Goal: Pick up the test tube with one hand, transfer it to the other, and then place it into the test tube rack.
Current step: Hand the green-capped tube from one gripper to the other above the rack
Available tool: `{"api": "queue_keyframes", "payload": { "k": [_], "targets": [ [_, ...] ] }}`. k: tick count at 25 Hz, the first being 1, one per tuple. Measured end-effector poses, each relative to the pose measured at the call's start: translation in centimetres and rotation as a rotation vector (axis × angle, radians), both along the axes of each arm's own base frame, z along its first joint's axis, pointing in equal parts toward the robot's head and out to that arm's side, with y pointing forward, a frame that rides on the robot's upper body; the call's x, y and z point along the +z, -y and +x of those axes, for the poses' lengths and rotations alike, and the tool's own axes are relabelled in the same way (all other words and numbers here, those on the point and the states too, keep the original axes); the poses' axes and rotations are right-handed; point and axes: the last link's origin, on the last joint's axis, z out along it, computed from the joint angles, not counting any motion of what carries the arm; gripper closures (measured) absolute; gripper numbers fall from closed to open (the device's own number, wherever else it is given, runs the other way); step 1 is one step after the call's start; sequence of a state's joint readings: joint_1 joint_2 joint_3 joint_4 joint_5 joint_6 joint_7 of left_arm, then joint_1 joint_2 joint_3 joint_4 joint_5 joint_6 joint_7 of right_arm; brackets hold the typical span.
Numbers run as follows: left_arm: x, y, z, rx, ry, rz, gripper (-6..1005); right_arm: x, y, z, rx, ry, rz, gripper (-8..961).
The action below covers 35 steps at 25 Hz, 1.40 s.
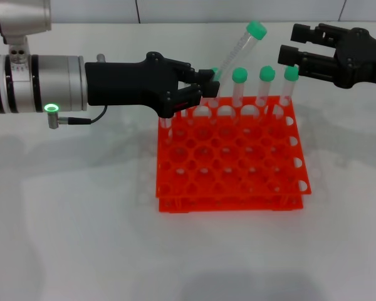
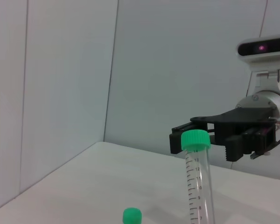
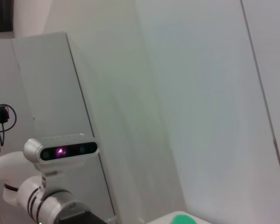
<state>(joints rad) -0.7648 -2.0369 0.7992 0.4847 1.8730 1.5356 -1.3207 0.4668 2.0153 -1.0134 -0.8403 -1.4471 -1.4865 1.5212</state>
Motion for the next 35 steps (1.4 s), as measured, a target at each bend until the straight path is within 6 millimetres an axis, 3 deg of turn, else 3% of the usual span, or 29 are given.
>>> {"api": "queue_keyframes", "payload": {
  "k": [19,35],
  "targets": [
    [-0.4,0.1,0.4,-0.011,0.008,-0.001,810,-1.4,-0.5,-2.3,0.055,-0.039,-0.041,379],
    [-0.4,0.2,0.3,-0.015,0.011,0.003,810,-1.7,-0.5,-2.8,0.069,-0.037,-0.05,401]
  ]
}}
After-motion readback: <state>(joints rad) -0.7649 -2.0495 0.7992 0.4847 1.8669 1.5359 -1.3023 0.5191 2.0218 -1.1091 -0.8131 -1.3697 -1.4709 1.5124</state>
